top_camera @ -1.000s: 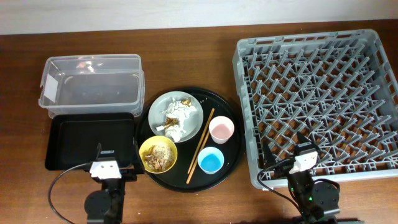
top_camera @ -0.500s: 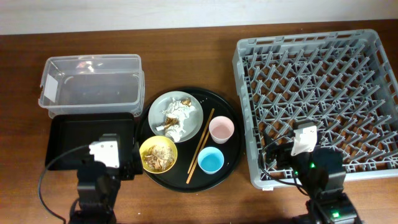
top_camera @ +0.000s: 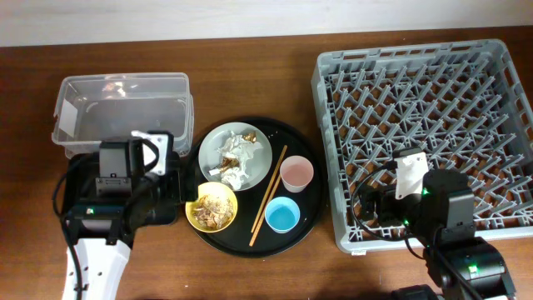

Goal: Sort waste into correct bins and load items into the dishwasher rack
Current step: 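Reach the left gripper to the white plate and grasp the tissue and wrapper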

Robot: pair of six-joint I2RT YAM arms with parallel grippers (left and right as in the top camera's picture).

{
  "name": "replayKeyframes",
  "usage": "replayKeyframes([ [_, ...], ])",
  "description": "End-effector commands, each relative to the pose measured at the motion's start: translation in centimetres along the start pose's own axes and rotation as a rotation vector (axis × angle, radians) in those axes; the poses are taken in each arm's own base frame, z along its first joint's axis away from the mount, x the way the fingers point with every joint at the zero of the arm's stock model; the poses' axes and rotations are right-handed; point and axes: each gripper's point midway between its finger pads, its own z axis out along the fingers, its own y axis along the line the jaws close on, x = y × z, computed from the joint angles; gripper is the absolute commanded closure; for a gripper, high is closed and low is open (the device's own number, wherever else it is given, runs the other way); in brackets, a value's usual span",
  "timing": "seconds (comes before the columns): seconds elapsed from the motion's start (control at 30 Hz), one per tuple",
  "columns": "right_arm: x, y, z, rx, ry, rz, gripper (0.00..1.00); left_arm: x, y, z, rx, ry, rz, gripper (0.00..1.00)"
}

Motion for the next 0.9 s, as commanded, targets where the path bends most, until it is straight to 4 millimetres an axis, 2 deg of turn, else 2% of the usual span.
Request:
replayKeyframes([
  [0.0,-0.8,0.5,-0.4,-0.021,-0.021,0.003,0.01,-3.7,-1.5,0.0,0.067,-0.122,0.054,0.02],
  [0.1,-0.8,0.5,-0.4,-0.021,-0.019,0.003,0.01,-6.4,-3.6,2.9,0.110,-0.176,0.117,0.06],
  [0.2,-0.7,0.4,-0.4,-0.020,-0.016,0.003,0.01,-6.7,-5.3,6.1,0.144,-0.152,0.157,0.10],
  [0.27,-0.7,0.4,-0.4,-0.020,-0.016,0.003,0.01,-5.6,-6.8,9.2,0.169,-0.088,0.186,0.11],
  [0.33,-0.7,0.4,-0.4,-0.020,-0.016,0.003,0.01,-3.3,-7.9,12.1,0.183,0.009,0.207,0.25],
  [0.4,-0.7,0.4,-0.4,-0.020,-0.016,0.003,0.01,-0.1,-8.8,14.8,0.192,0.133,0.229,0.32],
  [0.47,-0.7,0.4,-0.4,-0.020,-0.016,0.003,0.01,2.0,-9.1,16.3,0.187,0.209,0.244,0.39],
  [0.53,-0.7,0.4,-0.4,-0.020,-0.016,0.003,0.01,3.1,-8.9,16.9,0.161,0.249,0.255,0.53],
  [0.6,-0.7,0.4,-0.4,-0.020,-0.016,0.003,0.01,3.8,-8.8,17.0,0.143,0.274,0.265,0.61],
  [0.63,-0.7,0.4,-0.4,-0.020,-0.016,0.003,0.01,3.8,-8.6,17.0,0.128,0.275,0.266,0.73],
  [0.73,-0.7,0.4,-0.4,-0.020,-0.016,0.003,0.01,3.0,-8.1,16.8,0.092,0.250,0.271,0.99],
  [0.87,-0.7,0.4,-0.4,-0.020,-0.016,0.003,0.01,-1.2,-9.2,13.6,0.106,0.114,0.268,1.00],
])
